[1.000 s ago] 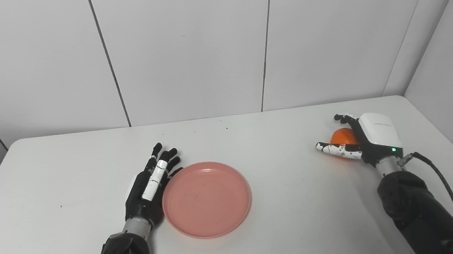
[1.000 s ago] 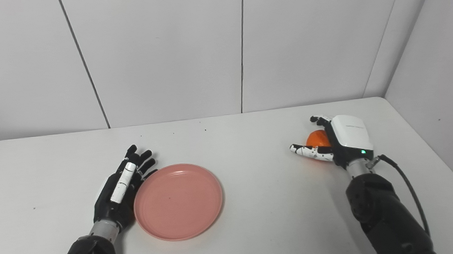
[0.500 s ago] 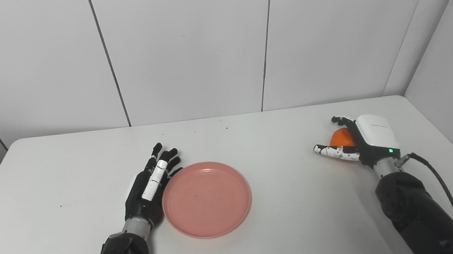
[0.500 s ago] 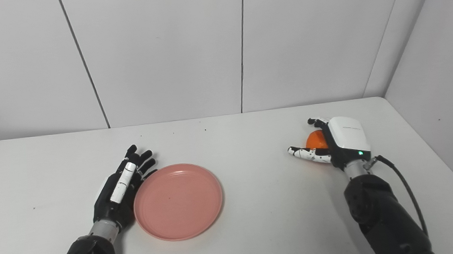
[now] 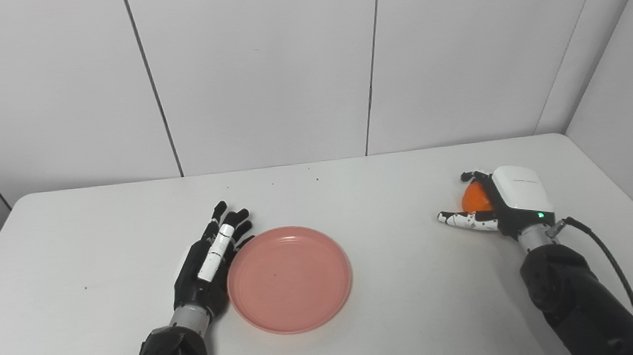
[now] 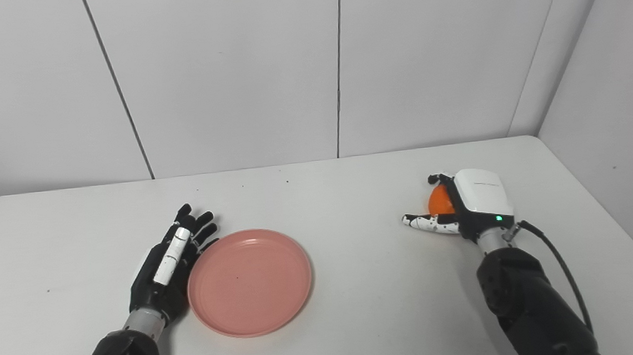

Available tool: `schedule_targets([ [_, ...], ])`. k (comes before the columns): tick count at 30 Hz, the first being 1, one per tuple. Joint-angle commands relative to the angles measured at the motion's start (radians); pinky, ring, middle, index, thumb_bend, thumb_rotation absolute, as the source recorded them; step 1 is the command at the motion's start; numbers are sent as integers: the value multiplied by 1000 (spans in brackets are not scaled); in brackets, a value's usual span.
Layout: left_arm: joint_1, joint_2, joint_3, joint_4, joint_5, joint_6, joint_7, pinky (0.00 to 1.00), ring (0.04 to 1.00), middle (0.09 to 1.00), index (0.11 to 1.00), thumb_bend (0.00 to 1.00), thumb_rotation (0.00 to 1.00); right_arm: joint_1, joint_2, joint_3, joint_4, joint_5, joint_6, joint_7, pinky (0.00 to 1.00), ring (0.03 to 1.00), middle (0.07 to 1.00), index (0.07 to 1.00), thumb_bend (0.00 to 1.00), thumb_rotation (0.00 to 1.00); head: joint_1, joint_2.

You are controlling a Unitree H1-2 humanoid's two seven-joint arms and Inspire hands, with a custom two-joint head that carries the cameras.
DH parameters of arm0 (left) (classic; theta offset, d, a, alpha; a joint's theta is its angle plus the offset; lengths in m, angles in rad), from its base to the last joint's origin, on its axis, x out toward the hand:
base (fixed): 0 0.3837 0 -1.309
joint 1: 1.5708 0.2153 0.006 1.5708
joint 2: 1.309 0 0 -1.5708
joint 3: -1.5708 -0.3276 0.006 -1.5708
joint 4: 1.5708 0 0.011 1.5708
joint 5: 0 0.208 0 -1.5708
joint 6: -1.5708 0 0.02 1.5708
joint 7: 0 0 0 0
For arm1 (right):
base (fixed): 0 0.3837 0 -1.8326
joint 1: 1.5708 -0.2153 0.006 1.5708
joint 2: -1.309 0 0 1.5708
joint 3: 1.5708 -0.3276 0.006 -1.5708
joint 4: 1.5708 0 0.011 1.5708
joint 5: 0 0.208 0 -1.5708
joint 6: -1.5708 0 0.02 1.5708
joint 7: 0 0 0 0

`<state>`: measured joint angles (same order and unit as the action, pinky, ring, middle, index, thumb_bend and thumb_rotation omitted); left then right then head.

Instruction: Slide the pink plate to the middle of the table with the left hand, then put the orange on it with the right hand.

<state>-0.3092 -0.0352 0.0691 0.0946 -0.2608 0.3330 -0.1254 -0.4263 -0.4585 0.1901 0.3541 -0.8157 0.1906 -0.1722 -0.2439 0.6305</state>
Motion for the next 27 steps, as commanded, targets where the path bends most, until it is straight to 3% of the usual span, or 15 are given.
schedule_targets([
  [1,2,5,0,12,-7,37,4,871,908,886,1000,778,570,-34,-4,-10,6,-19,22,-59,333,448,583,616,736,428,6,-1],
  [4,0,5,-1,13,-7,37,3,882,910,890,1000,780,568,-37,1,-10,26,-24,18,-92,283,386,542,582,724,354,6,-1],
  [27,-1,8,-4,-4,-28,63,3,916,924,904,1000,753,560,-25,-1,-5,10,-20,42,-72,286,396,554,607,729,383,10,-2],
])
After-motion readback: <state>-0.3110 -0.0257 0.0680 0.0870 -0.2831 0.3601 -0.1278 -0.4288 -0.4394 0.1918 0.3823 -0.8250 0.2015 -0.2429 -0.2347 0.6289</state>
